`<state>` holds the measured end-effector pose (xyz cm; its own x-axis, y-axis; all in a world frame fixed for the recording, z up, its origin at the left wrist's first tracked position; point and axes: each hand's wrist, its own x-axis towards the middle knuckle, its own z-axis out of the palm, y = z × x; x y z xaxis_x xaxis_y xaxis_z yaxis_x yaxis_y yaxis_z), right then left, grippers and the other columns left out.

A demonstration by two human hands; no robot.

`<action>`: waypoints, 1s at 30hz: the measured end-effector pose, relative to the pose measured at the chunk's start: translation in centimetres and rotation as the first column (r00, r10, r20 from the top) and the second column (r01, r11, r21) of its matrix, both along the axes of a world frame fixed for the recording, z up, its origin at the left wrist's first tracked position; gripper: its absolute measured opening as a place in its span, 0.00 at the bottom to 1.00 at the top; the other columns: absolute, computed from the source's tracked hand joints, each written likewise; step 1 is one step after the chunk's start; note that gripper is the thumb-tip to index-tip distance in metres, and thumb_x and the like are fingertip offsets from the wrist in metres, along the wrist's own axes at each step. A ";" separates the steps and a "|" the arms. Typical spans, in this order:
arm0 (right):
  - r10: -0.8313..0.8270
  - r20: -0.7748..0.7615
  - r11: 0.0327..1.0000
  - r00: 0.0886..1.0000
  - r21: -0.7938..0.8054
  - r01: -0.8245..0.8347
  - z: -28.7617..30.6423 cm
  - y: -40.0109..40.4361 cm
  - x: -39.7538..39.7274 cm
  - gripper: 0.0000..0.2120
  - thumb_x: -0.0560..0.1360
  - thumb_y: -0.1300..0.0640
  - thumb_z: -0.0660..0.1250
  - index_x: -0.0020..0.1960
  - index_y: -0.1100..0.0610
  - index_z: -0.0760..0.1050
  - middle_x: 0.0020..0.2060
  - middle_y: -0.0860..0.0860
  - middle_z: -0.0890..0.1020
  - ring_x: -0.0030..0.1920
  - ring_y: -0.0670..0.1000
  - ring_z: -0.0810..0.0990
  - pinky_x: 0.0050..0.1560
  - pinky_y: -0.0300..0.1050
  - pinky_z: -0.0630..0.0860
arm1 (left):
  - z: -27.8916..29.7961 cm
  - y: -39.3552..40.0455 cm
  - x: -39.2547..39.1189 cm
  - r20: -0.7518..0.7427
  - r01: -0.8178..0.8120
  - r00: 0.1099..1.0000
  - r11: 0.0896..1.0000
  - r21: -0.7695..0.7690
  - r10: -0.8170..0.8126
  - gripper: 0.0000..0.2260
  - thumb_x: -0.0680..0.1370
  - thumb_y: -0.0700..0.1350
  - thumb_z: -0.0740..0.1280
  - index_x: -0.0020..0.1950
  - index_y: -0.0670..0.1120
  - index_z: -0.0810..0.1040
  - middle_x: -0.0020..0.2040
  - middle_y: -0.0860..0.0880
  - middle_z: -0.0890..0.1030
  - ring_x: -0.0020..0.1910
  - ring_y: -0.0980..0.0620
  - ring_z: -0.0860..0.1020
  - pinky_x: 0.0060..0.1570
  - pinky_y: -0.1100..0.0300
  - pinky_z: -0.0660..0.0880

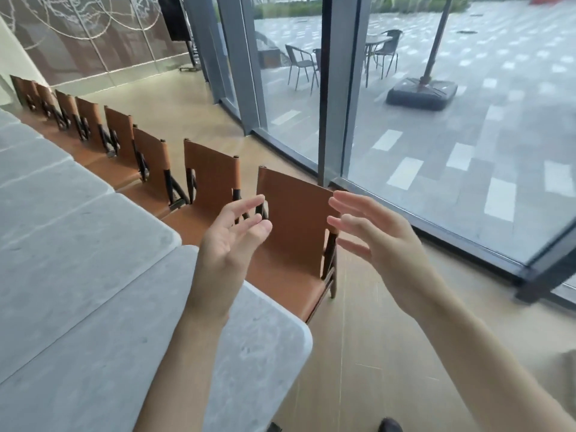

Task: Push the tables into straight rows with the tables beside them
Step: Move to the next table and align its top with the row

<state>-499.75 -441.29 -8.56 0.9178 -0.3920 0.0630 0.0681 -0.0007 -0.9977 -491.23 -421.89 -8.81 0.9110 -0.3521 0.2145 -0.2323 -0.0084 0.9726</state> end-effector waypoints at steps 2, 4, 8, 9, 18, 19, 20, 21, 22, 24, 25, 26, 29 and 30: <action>-0.012 0.002 1.000 1.000 -0.003 0.012 0.4 -4.5 0.8 0.16 0.82 0.59 0.65 0.67 0.48 0.78 0.63 0.42 0.82 0.63 0.43 0.81 0.66 0.51 0.77 | 0.2 -4.9 1.5 -0.019 0.048 0.999 0.998 -0.040 -0.049 0.16 0.76 0.51 0.67 0.64 0.59 0.80 0.59 0.65 0.81 0.65 0.61 0.78 0.72 0.50 0.71; -0.011 0.000 1.000 1.000 -0.018 0.011 1.1 -9.6 1.7 0.15 0.81 0.56 0.67 0.66 0.46 0.79 0.63 0.41 0.82 0.63 0.43 0.81 0.66 0.51 0.77 | 0.5 -10.2 3.0 -0.034 0.089 0.995 0.994 -0.065 -0.092 0.15 0.76 0.53 0.67 0.63 0.60 0.80 0.61 0.63 0.81 0.66 0.59 0.78 0.72 0.49 0.70; -0.023 -0.004 0.999 1.000 -0.032 0.022 2.8 -20.0 3.5 0.14 0.80 0.55 0.68 0.64 0.44 0.79 0.62 0.41 0.83 0.63 0.43 0.81 0.67 0.52 0.77 | 1.4 -21.4 5.8 -0.024 0.162 0.986 0.978 -0.132 -0.166 0.18 0.71 0.58 0.69 0.61 0.60 0.82 0.62 0.60 0.81 0.66 0.56 0.78 0.71 0.47 0.71; -0.018 -0.005 0.999 1.000 -0.046 0.018 3.2 -22.4 4.1 0.15 0.80 0.56 0.67 0.65 0.45 0.79 0.63 0.42 0.82 0.64 0.43 0.80 0.68 0.53 0.76 | 1.6 -24.0 6.5 -0.017 0.170 0.985 0.974 -0.147 -0.174 0.19 0.71 0.58 0.69 0.61 0.60 0.82 0.62 0.60 0.81 0.66 0.56 0.78 0.70 0.48 0.71; -0.025 0.011 0.999 1.000 -0.027 0.025 4.9 -37.2 12.1 0.22 0.71 0.50 0.66 0.64 0.45 0.79 0.62 0.42 0.83 0.63 0.44 0.81 0.68 0.55 0.76 | 2.5 -39.4 14.7 0.008 0.196 0.980 0.962 -0.191 -0.199 0.13 0.76 0.52 0.66 0.59 0.60 0.83 0.64 0.58 0.80 0.67 0.56 0.77 0.67 0.52 0.73; -0.034 0.017 0.999 0.999 -0.012 0.035 4.7 -38.5 13.4 0.21 0.71 0.50 0.66 0.64 0.45 0.80 0.61 0.43 0.83 0.63 0.45 0.82 0.68 0.55 0.76 | 2.4 -40.6 16.0 0.011 0.201 0.979 0.960 -0.193 -0.203 0.13 0.76 0.52 0.66 0.59 0.61 0.83 0.64 0.58 0.81 0.67 0.55 0.78 0.67 0.52 0.73; -0.041 0.023 0.999 0.999 0.003 0.041 4.4 -39.6 14.8 0.20 0.71 0.51 0.66 0.63 0.45 0.80 0.61 0.43 0.84 0.63 0.45 0.82 0.67 0.55 0.76 | 2.2 -41.7 17.3 0.011 0.201 0.979 0.960 -0.196 -0.203 0.13 0.75 0.52 0.67 0.59 0.61 0.83 0.64 0.57 0.81 0.67 0.55 0.78 0.66 0.53 0.74; -0.043 0.027 0.999 0.999 0.013 0.043 4.1 -40.8 16.4 0.19 0.72 0.52 0.67 0.63 0.45 0.81 0.61 0.43 0.84 0.63 0.46 0.82 0.67 0.56 0.76 | 1.9 -42.8 18.8 0.012 0.196 0.980 0.961 -0.197 -0.198 0.13 0.75 0.53 0.68 0.59 0.61 0.83 0.64 0.57 0.81 0.67 0.55 0.77 0.66 0.53 0.74; -0.045 0.029 0.999 0.999 0.019 0.044 3.9 -41.9 18.2 0.18 0.74 0.52 0.67 0.63 0.45 0.81 0.61 0.44 0.84 0.63 0.46 0.82 0.67 0.56 0.77 | 1.6 -44.0 20.4 0.013 0.188 0.982 0.963 -0.193 -0.189 0.14 0.74 0.54 0.68 0.59 0.60 0.83 0.64 0.57 0.81 0.67 0.55 0.77 0.66 0.53 0.74; -0.032 0.023 0.999 0.999 0.019 0.032 3.5 -44.1 22.0 0.17 0.74 0.53 0.67 0.62 0.45 0.81 0.61 0.44 0.84 0.63 0.46 0.82 0.66 0.56 0.77 | 1.0 -46.3 24.0 -0.003 0.160 0.987 0.969 -0.189 -0.163 0.15 0.75 0.54 0.67 0.61 0.59 0.82 0.64 0.57 0.81 0.67 0.55 0.77 0.66 0.51 0.74; -0.023 0.022 1.000 0.999 0.015 0.023 3.6 -45.3 24.1 0.18 0.73 0.52 0.67 0.62 0.45 0.81 0.61 0.44 0.84 0.63 0.46 0.82 0.66 0.55 0.77 | 0.9 -47.6 26.0 -0.015 0.143 0.989 0.971 -0.193 -0.148 0.14 0.76 0.53 0.66 0.61 0.58 0.82 0.64 0.57 0.81 0.66 0.55 0.78 0.66 0.51 0.74; -0.013 0.023 1.000 1.000 0.006 0.013 3.7 -46.6 26.3 0.17 0.74 0.53 0.67 0.62 0.46 0.81 0.61 0.44 0.84 0.62 0.47 0.82 0.66 0.55 0.77 | 0.8 -49.0 28.1 -0.026 0.127 0.990 0.971 -0.202 -0.135 0.14 0.76 0.52 0.65 0.60 0.58 0.82 0.63 0.56 0.82 0.65 0.55 0.79 0.66 0.50 0.75; 0.006 0.024 1.000 1.000 -0.023 -0.005 4.7 -50.3 33.2 0.13 0.81 0.59 0.65 0.63 0.47 0.80 0.61 0.45 0.84 0.62 0.47 0.82 0.67 0.56 0.77 | 1.6 -52.9 34.5 -0.042 0.106 0.992 0.969 -0.223 -0.118 0.12 0.77 0.50 0.64 0.57 0.58 0.83 0.61 0.56 0.83 0.63 0.54 0.80 0.65 0.50 0.75; 0.012 0.026 1.000 1.000 -0.029 -0.011 5.2 -51.6 35.4 0.14 0.82 0.59 0.64 0.63 0.47 0.80 0.61 0.45 0.84 0.62 0.47 0.82 0.67 0.56 0.77 | 2.2 -54.2 36.7 -0.035 0.106 0.993 0.967 -0.230 -0.117 0.12 0.76 0.50 0.65 0.57 0.58 0.83 0.62 0.55 0.83 0.63 0.54 0.80 0.65 0.50 0.75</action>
<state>-464.31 -492.85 -3.40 0.9200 -0.3794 0.0979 0.0940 -0.0289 -0.9952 -454.49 -476.06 -6.65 0.8800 -0.3990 0.2578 -0.1725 0.2374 0.9560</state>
